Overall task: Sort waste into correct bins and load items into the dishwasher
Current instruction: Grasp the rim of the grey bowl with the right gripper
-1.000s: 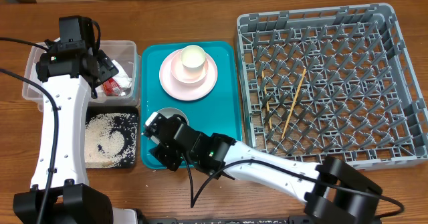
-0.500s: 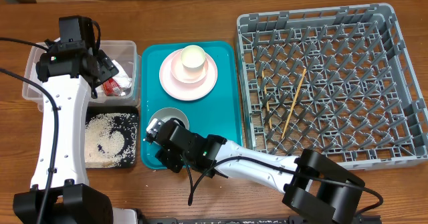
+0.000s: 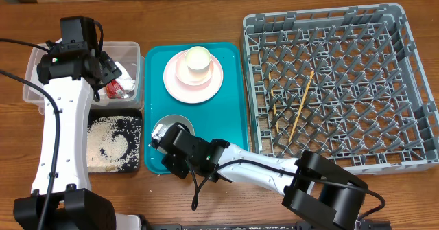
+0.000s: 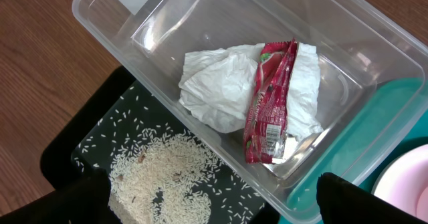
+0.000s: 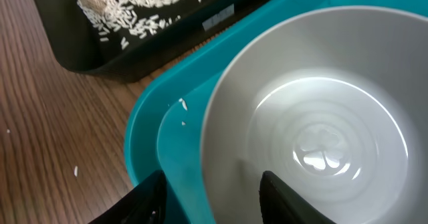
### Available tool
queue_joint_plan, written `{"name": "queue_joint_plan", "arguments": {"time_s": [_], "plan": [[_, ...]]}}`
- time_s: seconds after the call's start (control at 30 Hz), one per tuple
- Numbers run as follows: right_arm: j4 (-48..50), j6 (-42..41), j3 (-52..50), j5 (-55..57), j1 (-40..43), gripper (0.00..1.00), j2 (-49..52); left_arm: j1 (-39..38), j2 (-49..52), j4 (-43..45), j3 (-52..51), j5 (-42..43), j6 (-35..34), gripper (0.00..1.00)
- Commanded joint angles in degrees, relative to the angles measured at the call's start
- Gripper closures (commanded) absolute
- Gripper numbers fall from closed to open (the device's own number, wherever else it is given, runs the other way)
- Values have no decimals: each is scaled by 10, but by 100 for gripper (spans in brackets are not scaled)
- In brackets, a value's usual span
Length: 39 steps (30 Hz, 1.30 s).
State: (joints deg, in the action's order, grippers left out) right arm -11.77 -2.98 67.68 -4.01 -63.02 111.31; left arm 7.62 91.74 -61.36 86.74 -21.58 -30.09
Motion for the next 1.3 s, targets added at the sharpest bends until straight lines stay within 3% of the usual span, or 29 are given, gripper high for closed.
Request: {"name": "queue_joint_plan", "arguments": {"time_s": [0.0, 0.4, 0.5, 0.73, 1.27], "plan": [[-1, 3, -2, 6, 2, 54, 3, 2, -9, -1, 14, 5, -8, 0], [-6, 2, -2, 55, 1, 64, 3, 2, -9, -1, 14, 5, -8, 0], [-8, 2, -2, 55, 2, 70, 3, 2, -9, -1, 14, 5, -8, 0], [-11, 2, -2, 55, 2, 94, 3, 2, -9, -1, 14, 5, -8, 0], [-21, 2, -1, 55, 2, 96, -19, 2, -9, -1, 14, 5, -8, 0]]}}
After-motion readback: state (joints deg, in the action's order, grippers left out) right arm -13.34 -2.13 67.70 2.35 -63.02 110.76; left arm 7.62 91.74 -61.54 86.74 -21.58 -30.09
